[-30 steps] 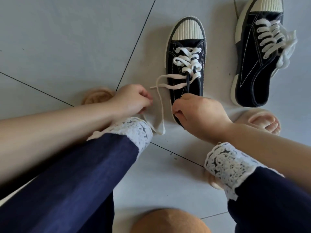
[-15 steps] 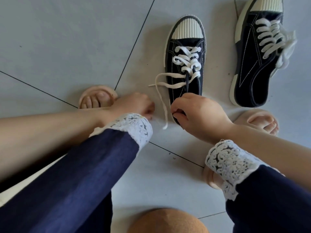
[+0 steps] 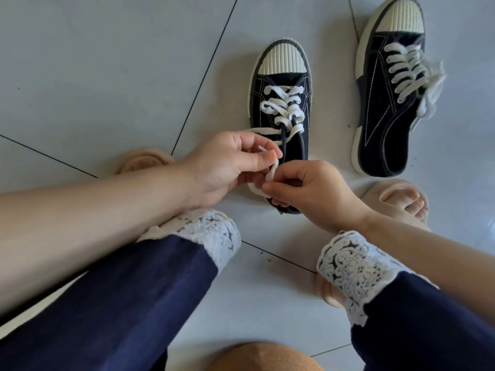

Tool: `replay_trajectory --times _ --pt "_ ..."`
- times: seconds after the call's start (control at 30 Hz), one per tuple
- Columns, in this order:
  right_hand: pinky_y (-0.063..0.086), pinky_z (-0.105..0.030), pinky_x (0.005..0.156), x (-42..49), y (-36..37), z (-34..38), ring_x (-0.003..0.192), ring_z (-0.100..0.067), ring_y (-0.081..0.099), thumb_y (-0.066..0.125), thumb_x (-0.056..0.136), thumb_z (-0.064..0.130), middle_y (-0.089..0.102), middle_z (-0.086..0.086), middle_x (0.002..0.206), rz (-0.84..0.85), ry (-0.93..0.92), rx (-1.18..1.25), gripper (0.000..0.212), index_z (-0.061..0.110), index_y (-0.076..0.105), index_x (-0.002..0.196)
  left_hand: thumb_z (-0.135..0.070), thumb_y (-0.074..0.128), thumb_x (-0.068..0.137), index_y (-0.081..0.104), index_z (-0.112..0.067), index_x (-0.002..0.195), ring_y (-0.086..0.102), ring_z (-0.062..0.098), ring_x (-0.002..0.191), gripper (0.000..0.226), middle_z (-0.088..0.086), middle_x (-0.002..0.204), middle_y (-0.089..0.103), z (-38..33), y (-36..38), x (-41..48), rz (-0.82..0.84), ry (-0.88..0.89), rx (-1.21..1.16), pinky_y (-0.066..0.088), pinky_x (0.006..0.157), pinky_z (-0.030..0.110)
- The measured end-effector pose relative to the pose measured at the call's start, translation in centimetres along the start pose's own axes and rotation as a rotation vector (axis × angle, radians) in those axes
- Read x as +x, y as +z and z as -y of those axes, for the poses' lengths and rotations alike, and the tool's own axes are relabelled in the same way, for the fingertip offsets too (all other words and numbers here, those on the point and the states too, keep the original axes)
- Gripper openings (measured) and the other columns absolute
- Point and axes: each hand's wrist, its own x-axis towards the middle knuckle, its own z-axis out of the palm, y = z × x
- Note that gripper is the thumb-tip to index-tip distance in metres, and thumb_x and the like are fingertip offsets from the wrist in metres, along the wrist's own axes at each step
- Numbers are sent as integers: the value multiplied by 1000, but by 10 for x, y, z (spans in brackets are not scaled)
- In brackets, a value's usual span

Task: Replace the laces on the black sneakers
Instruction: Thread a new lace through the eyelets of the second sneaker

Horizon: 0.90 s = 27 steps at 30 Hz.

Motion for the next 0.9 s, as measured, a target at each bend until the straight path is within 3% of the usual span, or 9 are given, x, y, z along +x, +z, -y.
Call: replay_trajectory --times 0.1,0.2,0.3,0.37,0.47,0.57,0.63,0.77,0.9 --pt "39 -12 68 -2 -12 -5 66 -4 49 74 75 19 54 11 75 -293 -186 -310 16 13 65 87 -8 58 79 59 -12 74 64 12 67 7 2 75 69 -8 6 7 -76 50 -26 53 66 22" --pt "38 -15 67 3 -24 -9 71 -10 46 74 74 19 40 17 81 -485 -190 -315 30 15 50 91 -7 48 92 52 -12 78 66 16 65 15 2 66 68 -18 10 12 -86 76 -42 54 56 25" --pt "41 -14 71 14 -25 -11 75 -5 50 73 76 24 44 18 80 -438 -120 -309 30 18 50 94 -6 51 91 53 -10 78 56 15 45 14 2 54 58 -20 18 15 -119 109 174 43 37 18" --pt "47 -19 76 19 -26 -13 75 -1 57 70 78 23 54 21 76 -408 -108 -279 20 23 58 93 -6 57 88 57 -10 77 48 8 37 12 2 55 56 -19 21 17 -136 173 404 43 35 19" --pt "53 -29 82 21 -31 -19 73 -2 64 69 79 17 65 17 73 -410 -27 -60 15 30 63 82 -13 63 85 69 -13 83 49 2 36 6 -11 61 58 -17 21 22 -188 298 764 45 47 18" --pt "55 -40 83 22 -34 -23 78 -21 70 68 80 9 72 1 77 -351 74 242 19 28 66 79 -15 63 85 73 -13 90 53 -10 56 12 -10 73 64 -14 22 27 -243 432 969 40 62 10" --pt "56 -39 82 24 -35 -24 80 -23 70 67 81 5 72 -3 79 -319 108 357 19 24 67 81 -16 62 85 73 -12 89 57 3 73 12 -2 84 69 -13 25 29 -259 478 1045 43 72 22" --pt "55 -36 85 26 -33 -24 85 -21 67 64 83 0 70 -10 87 -252 164 517 16 15 67 88 -14 59 84 70 -6 81 60 22 77 14 8 79 68 -10 24 35 -290 518 1144 43 73 38" --pt "54 -35 86 26 -32 -22 86 -23 65 63 83 -1 67 -12 88 -230 171 546 15 11 65 91 -12 59 81 65 -3 77 57 28 78 12 13 80 64 -8 24 35 -304 542 1217 41 70 38"
